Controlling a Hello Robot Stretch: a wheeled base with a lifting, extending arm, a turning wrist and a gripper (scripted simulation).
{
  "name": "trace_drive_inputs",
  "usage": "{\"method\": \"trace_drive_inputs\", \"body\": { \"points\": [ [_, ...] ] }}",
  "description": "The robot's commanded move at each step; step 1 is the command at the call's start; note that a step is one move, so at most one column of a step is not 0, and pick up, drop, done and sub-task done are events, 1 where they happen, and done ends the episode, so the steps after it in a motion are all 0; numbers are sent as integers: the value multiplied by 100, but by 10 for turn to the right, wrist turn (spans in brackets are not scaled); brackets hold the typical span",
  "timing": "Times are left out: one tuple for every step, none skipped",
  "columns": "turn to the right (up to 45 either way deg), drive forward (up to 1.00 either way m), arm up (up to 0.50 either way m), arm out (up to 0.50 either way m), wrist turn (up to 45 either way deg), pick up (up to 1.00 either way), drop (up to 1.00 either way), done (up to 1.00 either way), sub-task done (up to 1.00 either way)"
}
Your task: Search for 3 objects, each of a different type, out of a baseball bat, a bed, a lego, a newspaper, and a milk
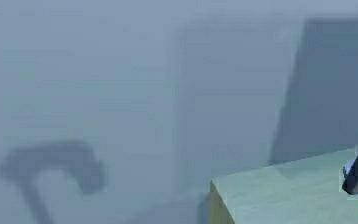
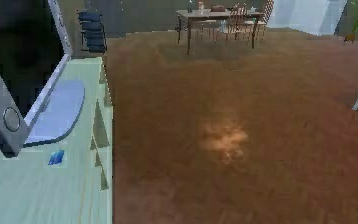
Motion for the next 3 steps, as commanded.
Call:
{"method": "trace_drive_inputs", "body": {
  "points": [
    [-450,0,0,0,0,0,0,0,0],
    [-450,0,0,0,0,0,0,0,0],
    [-420,0,0,0,0,0,0,0,0]
  ]
}}
